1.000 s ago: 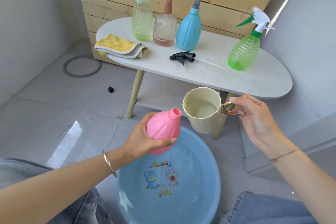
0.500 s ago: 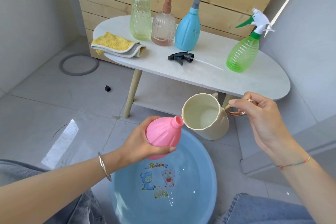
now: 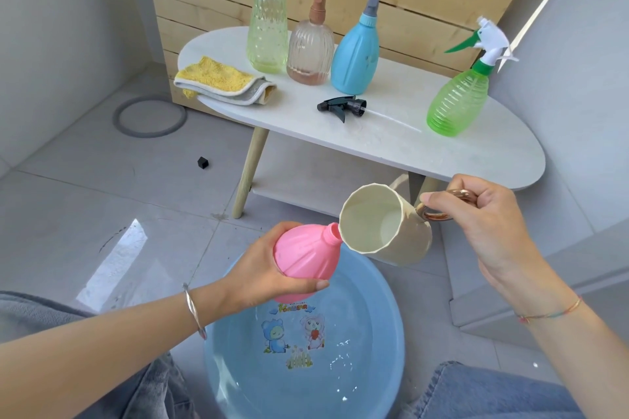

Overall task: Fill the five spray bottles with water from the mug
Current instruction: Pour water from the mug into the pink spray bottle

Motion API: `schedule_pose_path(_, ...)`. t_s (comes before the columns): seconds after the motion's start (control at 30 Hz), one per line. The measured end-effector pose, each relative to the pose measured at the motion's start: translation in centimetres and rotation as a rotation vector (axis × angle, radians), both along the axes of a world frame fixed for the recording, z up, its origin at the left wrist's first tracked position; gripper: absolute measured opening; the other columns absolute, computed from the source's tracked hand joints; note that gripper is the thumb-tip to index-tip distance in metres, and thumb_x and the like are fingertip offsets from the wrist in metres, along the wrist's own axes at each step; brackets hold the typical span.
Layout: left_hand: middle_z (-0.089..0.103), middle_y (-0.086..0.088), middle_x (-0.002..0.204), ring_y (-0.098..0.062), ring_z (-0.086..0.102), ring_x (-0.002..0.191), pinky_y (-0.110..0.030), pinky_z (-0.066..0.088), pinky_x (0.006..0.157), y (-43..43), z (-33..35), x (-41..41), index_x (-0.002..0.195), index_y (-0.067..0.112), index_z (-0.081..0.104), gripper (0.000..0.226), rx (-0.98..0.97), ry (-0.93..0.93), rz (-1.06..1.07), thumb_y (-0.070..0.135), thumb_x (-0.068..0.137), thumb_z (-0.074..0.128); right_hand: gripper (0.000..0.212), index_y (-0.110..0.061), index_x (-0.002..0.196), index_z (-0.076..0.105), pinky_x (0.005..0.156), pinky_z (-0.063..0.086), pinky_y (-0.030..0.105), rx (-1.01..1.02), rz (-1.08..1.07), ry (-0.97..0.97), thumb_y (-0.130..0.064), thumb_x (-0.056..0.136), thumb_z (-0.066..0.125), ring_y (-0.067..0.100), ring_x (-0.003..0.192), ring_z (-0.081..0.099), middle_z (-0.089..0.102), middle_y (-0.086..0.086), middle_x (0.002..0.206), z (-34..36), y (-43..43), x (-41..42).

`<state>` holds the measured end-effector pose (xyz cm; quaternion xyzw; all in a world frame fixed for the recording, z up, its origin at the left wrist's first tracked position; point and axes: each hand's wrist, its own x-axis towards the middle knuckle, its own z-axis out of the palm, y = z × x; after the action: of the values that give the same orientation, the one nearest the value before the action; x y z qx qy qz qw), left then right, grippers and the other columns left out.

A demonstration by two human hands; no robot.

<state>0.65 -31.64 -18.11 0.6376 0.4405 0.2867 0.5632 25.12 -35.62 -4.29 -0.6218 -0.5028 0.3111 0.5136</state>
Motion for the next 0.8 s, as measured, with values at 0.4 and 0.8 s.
schedule_pose_path(0.4, 0.066, 0.017, 0.108, -0.004, 0.064, 0.098, -0.029, 0.058, 0.082, -0.06, -0.68, -0.04, 0.118, 0.041, 0.054, 0.086, 0.005, 0.035, -0.008, 0.058, 0.041, 0.09, 0.038, -0.003, 0.053, 0.041, 0.048, 0.027, 0.016, -0.028, 0.011, -0.103, -0.024, 0.058, 0.072, 0.02, 0.062, 0.034, 0.043, 0.027, 0.061, 0.56, -0.41, -0.46)
schedule_pose_path(0.8, 0.065, 0.014, 0.11, -0.005, 0.064, 0.1, -0.027, 0.058, 0.082, -0.13, -0.66, -0.06, 0.119, 0.041, 0.053, 0.087, 0.006, 0.048, -0.013, 0.059, 0.041, 0.088, 0.041, -0.006, 0.054, 0.044, 0.054, 0.029, 0.024, -0.067, -0.004, -0.161, -0.035, 0.054, 0.073, 0.021, 0.066, 0.039, 0.048, 0.04, 0.069, 0.99, -0.47, -0.88)
